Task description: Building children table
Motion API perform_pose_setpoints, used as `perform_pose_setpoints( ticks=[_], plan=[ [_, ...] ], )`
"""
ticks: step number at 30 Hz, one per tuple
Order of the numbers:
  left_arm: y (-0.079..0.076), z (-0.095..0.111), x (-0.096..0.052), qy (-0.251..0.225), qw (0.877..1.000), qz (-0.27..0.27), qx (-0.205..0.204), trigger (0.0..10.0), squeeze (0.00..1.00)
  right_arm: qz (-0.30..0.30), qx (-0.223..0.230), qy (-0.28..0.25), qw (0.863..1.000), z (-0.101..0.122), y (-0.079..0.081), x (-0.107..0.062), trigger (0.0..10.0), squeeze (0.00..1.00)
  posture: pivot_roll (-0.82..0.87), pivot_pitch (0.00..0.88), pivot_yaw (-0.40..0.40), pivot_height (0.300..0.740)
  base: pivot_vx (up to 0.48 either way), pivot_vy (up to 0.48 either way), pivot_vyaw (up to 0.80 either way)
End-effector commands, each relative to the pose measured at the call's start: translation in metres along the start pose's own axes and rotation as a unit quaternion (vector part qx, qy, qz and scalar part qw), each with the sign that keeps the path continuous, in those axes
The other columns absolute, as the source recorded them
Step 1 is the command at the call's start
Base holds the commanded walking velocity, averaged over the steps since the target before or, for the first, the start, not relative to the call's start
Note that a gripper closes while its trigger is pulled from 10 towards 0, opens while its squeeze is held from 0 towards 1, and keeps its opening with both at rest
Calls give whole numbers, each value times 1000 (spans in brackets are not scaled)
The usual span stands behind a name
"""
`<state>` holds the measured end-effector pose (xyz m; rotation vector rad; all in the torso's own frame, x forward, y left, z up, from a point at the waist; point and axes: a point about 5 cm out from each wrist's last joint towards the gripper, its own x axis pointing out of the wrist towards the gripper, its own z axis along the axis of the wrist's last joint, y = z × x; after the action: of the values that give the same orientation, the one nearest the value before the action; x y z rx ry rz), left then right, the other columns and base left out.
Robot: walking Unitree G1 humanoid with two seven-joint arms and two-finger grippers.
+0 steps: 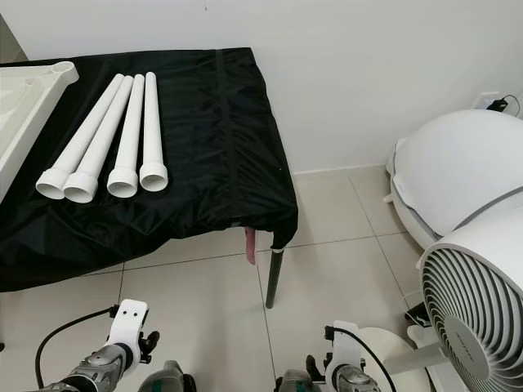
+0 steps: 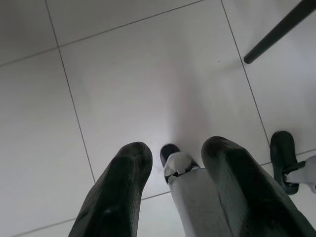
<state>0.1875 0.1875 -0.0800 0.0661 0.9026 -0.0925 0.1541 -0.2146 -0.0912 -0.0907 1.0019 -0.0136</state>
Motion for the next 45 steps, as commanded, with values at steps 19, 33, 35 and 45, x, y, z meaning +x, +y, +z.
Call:
perform_pose_setpoints(
  ticks=[19,33,35,45],
  plan=[
    [-9,10,2,-31,999,-38,-10,10000,0,11,-26,-18,999,-1,2,-1,10000,0,-32,0,20,740,0,0,0],
    [1,9,0,-46,999,-10,-18,10000,0,17,-65,-35,997,13,10,2,10000,0,-19,0,16,740,0,0,0],
    [1,9,-1,-49,999,-17,-16,10000,0,23,-67,-37,997,15,11,2,10000,0,-18,0,16,740,0,0,0],
    [2,10,-3,-66,996,-38,35,10000,0,43,-86,-58,994,25,10,3,10000,0,-17,0,20,740,0,0,0]
  ],
)
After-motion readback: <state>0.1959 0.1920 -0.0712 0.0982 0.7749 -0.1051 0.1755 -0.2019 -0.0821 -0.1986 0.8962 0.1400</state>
